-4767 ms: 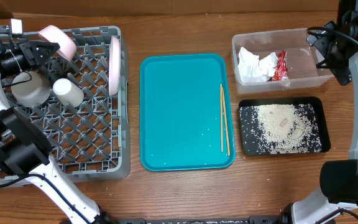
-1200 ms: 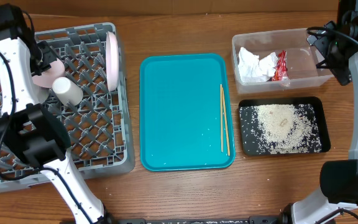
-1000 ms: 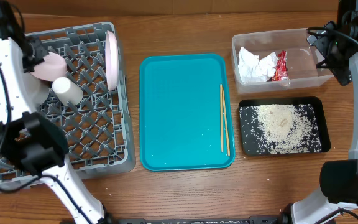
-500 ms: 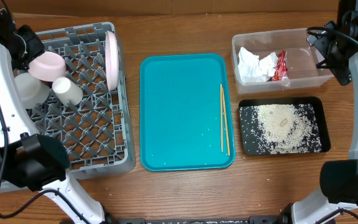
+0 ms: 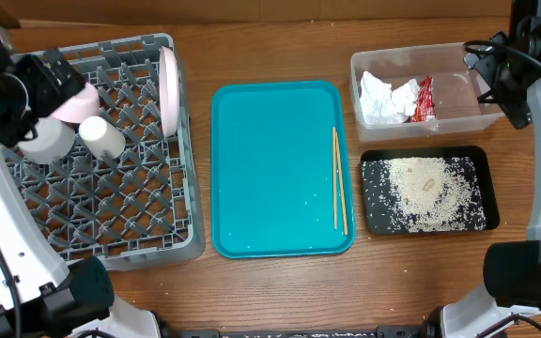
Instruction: Sort waste into correct bins and load items into the dishwasher
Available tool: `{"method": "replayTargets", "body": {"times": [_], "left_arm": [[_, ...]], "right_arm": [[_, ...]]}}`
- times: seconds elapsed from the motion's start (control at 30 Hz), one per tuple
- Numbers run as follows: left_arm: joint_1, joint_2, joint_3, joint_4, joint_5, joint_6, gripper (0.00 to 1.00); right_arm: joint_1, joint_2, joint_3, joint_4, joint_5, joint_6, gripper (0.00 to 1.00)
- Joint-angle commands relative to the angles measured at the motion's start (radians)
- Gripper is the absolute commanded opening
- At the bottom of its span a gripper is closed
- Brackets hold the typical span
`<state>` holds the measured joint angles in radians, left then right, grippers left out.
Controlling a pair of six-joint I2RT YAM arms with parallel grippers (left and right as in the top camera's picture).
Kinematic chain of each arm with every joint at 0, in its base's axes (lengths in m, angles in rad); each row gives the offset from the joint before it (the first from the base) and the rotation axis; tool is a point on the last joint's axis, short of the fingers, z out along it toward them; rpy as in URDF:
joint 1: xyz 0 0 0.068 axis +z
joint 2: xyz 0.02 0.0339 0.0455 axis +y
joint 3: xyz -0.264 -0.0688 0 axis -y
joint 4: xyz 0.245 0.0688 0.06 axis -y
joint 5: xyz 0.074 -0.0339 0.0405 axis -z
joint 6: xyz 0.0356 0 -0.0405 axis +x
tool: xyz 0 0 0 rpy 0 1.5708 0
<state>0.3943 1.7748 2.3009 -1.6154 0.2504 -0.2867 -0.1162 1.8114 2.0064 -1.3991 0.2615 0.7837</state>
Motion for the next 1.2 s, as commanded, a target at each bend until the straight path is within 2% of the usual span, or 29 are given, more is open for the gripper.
{"method": "replayTargets", "body": {"times": [0.0,0.3,0.43,0.67,0.77,0.9,1.03,1.1,1.17], "left_arm": [[-0.003,0.015,0.007,-0.073,0.013,0.002,1.0],[-0.001,0.015,0.006,-0.074,-0.026,0.002,1.0],[0.032,0.015,0.006,-0.074,-0.158,-0.1,1.0],[0.106,0.016,0.006,-0.074,-0.143,-0.129,1.0],[0.101,0.016,0.006,-0.074,-0.113,-0.129,1.0],[0.096,0.017,0.006,-0.074,-0.113,-0.129,1.0],[0.104,0.017,0.006,-0.072,-0.166,-0.129,1.0],[0.111,0.018,0.006,-0.071,-0.176,-0.13,1.0],[0.122,0.02,0.006,-0.072,-0.176,-0.141,1.0]], "right_arm": [[0.001,-0.008,0.01,0.002,0.007,-0.006,1.0],[0.001,-0.008,0.01,0.002,0.007,-0.006,1.0],[0.001,-0.008,0.01,0.002,0.007,-0.006,1.0],[0.001,-0.008,0.01,0.002,0.003,-0.005,1.0],[0.001,-0.008,0.01,0.008,-0.097,0.005,1.0],[0.001,-0.008,0.01,-0.002,-0.365,0.004,1.0],[0.017,-0.004,0.009,0.005,-0.647,-0.073,0.99],[0.052,-0.002,0.009,-0.002,-0.661,-0.136,0.99],[0.119,-0.002,-0.002,-0.025,-0.596,-0.192,0.99]]}}
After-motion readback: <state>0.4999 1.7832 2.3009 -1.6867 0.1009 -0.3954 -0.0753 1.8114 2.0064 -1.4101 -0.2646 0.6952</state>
